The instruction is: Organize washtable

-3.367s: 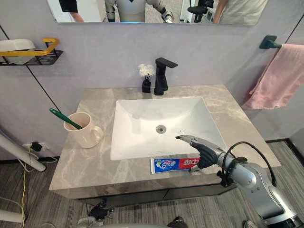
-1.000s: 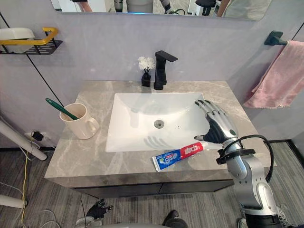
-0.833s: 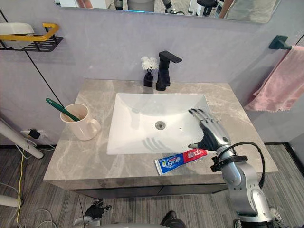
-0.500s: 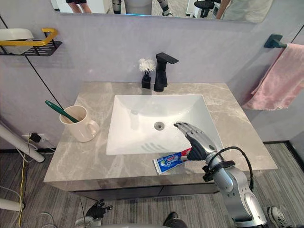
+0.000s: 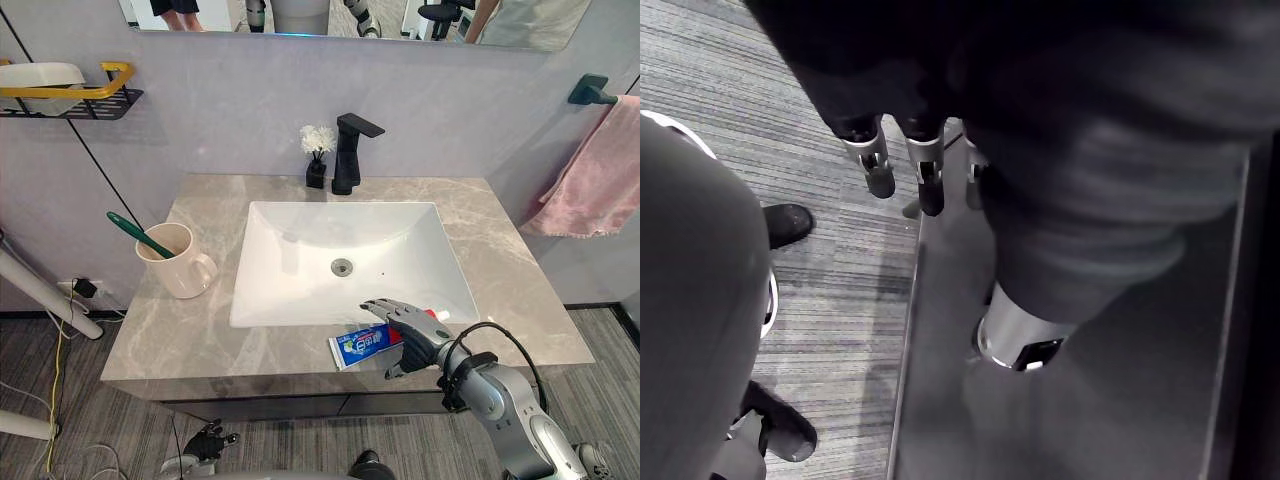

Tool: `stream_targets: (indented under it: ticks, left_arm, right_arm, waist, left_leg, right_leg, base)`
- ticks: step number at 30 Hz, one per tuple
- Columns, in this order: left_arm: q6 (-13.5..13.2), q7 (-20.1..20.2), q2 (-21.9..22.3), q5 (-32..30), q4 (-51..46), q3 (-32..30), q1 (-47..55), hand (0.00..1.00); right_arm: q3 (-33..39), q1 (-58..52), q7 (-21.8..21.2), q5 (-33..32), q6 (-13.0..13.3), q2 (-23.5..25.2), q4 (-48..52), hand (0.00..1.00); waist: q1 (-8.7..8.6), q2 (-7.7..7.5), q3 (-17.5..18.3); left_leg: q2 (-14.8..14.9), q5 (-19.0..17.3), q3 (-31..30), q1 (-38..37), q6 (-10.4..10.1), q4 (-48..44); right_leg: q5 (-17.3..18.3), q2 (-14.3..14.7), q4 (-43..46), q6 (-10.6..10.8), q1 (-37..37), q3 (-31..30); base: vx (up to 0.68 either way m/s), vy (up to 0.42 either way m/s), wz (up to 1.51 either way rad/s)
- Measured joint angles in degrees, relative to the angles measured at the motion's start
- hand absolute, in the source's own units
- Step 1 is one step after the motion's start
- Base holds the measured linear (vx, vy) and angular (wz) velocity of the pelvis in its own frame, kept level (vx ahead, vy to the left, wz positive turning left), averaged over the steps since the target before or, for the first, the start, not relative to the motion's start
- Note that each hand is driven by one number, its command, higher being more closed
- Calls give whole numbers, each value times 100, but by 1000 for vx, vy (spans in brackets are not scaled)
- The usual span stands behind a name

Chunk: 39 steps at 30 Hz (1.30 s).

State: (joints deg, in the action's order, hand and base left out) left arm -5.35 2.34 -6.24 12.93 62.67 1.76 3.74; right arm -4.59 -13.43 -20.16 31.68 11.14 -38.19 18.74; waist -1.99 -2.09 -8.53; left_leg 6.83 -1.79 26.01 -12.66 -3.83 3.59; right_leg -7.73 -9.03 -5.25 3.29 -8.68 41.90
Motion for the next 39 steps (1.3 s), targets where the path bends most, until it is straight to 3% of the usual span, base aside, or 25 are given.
stream_targets:
  ticks: [4, 5, 13, 32, 35, 39]
  left_arm:
    - [1, 2, 0, 1, 1, 3, 0, 0]
    - [1, 2, 0, 2, 2, 7, 1, 0]
    - [9, 3, 22, 126, 20, 44, 26, 0]
    - [-22, -6, 45, 452, -193, -300, 239, 0]
    - [-34, -12, 76, 451, -276, -609, 358, 0]
    - [-30, -13, 147, 440, -388, -1017, 488, 0]
  right_arm:
    - [-11, 2, 20, 235, 49, -140, -2, 0]
    - [-33, 2, 28, 369, 99, -195, -15, 100]
    - [-225, 205, 405, 1161, 360, -482, -231, 100]
    - [-241, 418, 520, 974, 402, -548, -552, 100]
    - [-141, 544, 557, 748, 323, -526, -559, 100]
    - [797, 1172, 948, 433, 15, -273, -477, 100]
  waist:
    - [-1, 2, 1]
    - [-1, 6, 4]
    - [17, 52, 80]
    - [57, -7, 121]
    - [5, -7, 122]
    - [-18, 48, 160]
  left_leg:
    - [2, 0, 1, -1, 0, -7]
    - [3, -1, 2, -1, 1, -9]
    - [8, -8, -7, 1, 10, 29]
    - [6, 1, -185, 91, 39, 41]
    - [6, 2, -198, 100, 38, 41]
    - [3, 25, -226, 127, 31, 34]
  right_leg:
    - [0, -1, 1, 0, -6, 0]
    - [0, -1, 1, -1, -7, 0]
    - [0, 0, 0, -1, -12, 14]
    - [-1, -4, -4, -3, -5, 126]
    - [-1, -3, -7, -3, -5, 138]
    - [10, -1, -10, 14, -11, 195]
  base:
    - [0, 0, 0]
    - [0, 0, 0]
    - [0, 0, 0]
    - [8, 8, 2]
    - [9, 8, 1]
    - [37, 24, 6]
